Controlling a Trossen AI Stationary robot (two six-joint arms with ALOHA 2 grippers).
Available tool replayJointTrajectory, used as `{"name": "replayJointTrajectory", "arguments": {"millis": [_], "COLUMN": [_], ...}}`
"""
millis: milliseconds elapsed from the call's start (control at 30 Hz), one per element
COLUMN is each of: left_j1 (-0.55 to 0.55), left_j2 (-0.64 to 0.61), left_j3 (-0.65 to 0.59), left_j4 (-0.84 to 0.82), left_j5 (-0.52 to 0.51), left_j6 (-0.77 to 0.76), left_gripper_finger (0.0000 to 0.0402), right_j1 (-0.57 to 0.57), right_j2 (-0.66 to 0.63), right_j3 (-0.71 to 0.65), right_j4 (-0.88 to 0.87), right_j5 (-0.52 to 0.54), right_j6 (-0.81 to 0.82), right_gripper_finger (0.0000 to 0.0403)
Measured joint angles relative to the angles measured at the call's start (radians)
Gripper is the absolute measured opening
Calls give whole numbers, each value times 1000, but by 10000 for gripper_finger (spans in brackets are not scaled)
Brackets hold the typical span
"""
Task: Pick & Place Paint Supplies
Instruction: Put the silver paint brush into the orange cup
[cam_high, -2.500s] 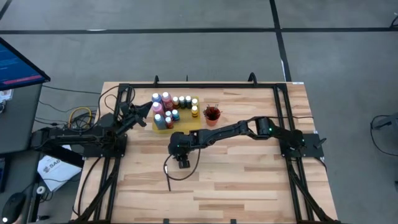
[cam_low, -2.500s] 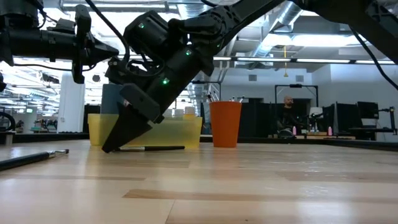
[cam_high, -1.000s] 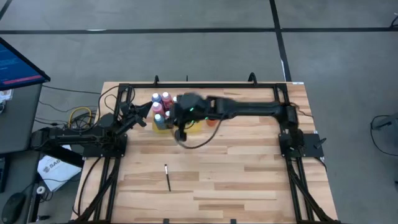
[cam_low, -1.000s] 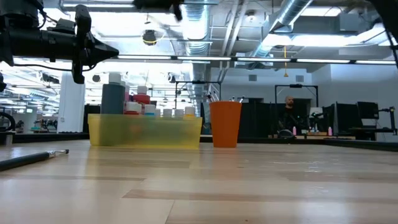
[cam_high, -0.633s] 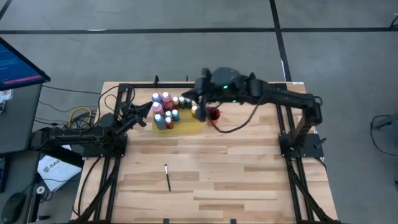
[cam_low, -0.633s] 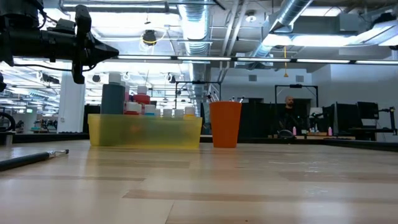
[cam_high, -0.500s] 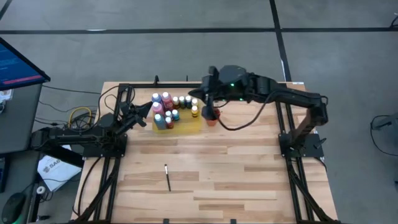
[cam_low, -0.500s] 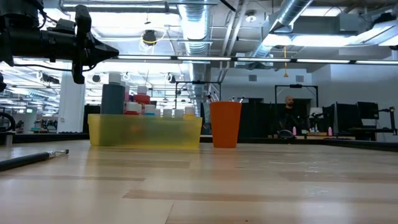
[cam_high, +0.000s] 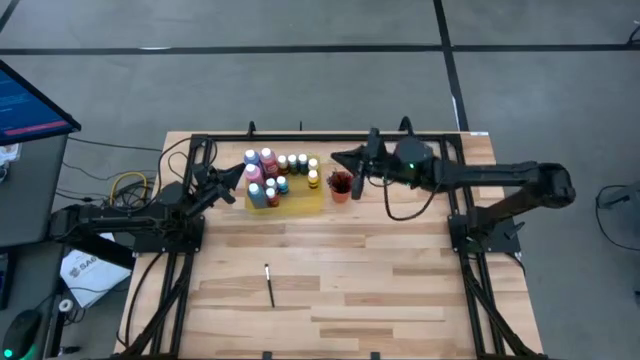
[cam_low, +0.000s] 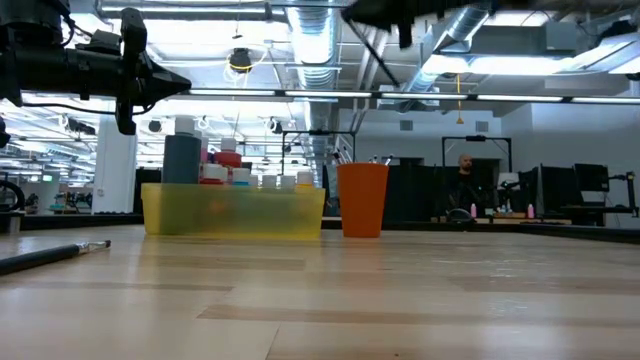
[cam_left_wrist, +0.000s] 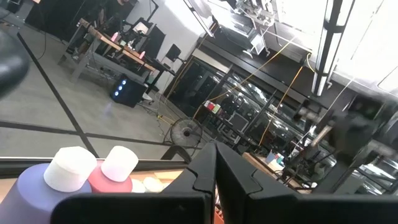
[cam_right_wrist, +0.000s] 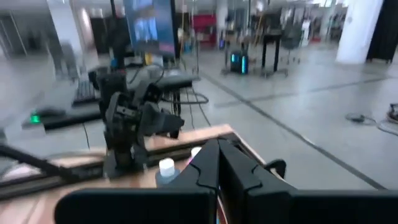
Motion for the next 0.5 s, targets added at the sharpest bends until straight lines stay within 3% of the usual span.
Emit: {"name": "replayJointTrajectory", "arguments": {"millis": [233, 500], "left_j1": [0, 0], "left_j2": [0, 0], "left_j3": [0, 0], "left_j4": [0, 0], "left_j5": [0, 0], "left_j6": [0, 0], "left_gripper_finger": [1, 1], "right_j1": [-43, -75], "right_j2": [74, 296], "right_j3": [-301, -366], "right_j4": [553, 970], "right_j5": [-3, -57], "right_j6": [61, 144], "right_gripper_finger": [0, 0]}}
